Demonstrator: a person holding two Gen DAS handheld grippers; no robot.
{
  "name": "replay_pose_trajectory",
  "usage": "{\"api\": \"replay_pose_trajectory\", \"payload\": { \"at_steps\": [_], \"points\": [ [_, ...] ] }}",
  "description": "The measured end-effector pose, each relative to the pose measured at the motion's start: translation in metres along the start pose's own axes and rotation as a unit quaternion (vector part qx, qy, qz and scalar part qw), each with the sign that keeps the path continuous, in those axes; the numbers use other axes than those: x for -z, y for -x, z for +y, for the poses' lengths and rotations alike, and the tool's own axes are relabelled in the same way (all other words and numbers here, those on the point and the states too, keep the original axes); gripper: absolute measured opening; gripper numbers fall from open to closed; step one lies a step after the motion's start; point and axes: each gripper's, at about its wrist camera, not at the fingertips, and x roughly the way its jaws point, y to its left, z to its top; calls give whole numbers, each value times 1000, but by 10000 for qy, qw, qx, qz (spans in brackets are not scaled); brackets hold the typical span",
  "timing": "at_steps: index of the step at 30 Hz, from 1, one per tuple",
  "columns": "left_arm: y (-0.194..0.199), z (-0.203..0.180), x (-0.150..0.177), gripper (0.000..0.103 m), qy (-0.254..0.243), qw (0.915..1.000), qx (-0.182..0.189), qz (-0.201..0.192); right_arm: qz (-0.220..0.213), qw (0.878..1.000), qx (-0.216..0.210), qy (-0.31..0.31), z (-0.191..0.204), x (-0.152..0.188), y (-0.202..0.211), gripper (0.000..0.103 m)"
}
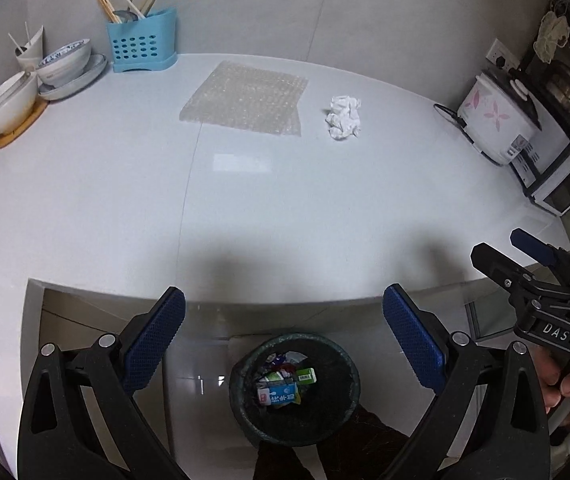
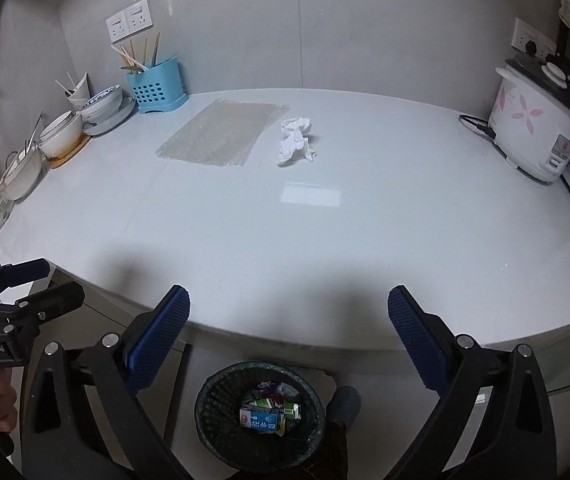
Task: Collect trash
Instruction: 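Move both open grippers back over the counter toward the bubble wrap and tissue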
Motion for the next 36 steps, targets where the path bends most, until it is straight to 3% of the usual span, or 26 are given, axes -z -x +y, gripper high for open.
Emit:
{"api": "replay_pose_trajectory", "payload": {
  "at_steps": [22,36],
  "points": [
    [-81,17,-153,97,28,9995,-297,60,229,9997,-64,-22,-19,-134,-99,95],
    [-169,44,-222,97,69,9976,-640,259,654,9978,-44,75,-22,-172,-180,95]
  ]
}}
